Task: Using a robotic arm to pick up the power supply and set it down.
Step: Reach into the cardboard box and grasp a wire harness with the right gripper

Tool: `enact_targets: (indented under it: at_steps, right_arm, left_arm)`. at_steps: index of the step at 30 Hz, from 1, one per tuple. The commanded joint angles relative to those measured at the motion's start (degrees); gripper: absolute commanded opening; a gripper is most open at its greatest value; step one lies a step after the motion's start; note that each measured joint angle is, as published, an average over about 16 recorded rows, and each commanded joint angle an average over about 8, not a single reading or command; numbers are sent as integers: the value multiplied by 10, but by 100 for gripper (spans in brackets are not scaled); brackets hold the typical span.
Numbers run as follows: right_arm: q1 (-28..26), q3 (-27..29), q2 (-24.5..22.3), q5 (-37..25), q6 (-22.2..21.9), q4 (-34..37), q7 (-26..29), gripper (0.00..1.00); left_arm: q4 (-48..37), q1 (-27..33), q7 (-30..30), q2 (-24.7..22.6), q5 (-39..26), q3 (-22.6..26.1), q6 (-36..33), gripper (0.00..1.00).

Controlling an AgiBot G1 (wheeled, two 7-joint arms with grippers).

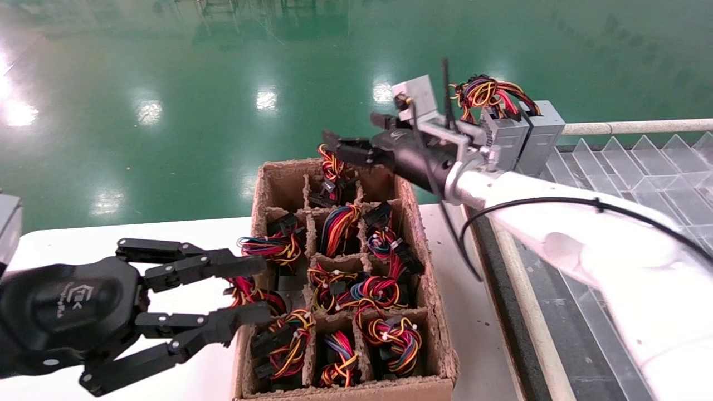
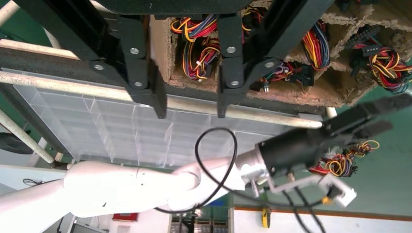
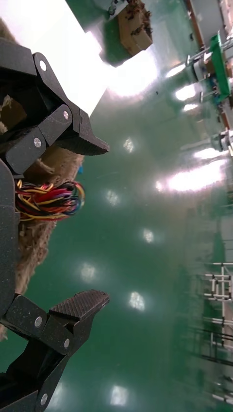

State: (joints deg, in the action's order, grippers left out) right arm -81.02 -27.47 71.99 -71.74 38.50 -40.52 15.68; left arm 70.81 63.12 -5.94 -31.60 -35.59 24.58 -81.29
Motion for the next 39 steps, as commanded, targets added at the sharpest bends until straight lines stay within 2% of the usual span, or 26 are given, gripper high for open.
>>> enact_targets:
  at_steps: [1, 3, 5, 14, 39]
  right_arm:
    - [-5, 0, 15, 0, -4, 25, -10, 17]
    - [-9, 0, 27, 3, -4, 44, -22, 4]
    - [-13, 0, 38, 6, -2, 61, -33, 0]
    - [-21, -14, 55, 29, -2, 104, -69, 0]
    - [-33, -109, 55, 91, -24, 129, -98, 0]
  left_arm:
    - [0, 0, 0, 0, 0, 0, 0, 0]
    - [0, 0, 0, 0, 0, 0, 0, 0]
    - [0, 0, 0, 0, 0, 0, 0, 0]
    - [0, 0, 0, 0, 0, 0, 0, 0]
    - [0, 0, 0, 0, 0, 0, 0, 0]
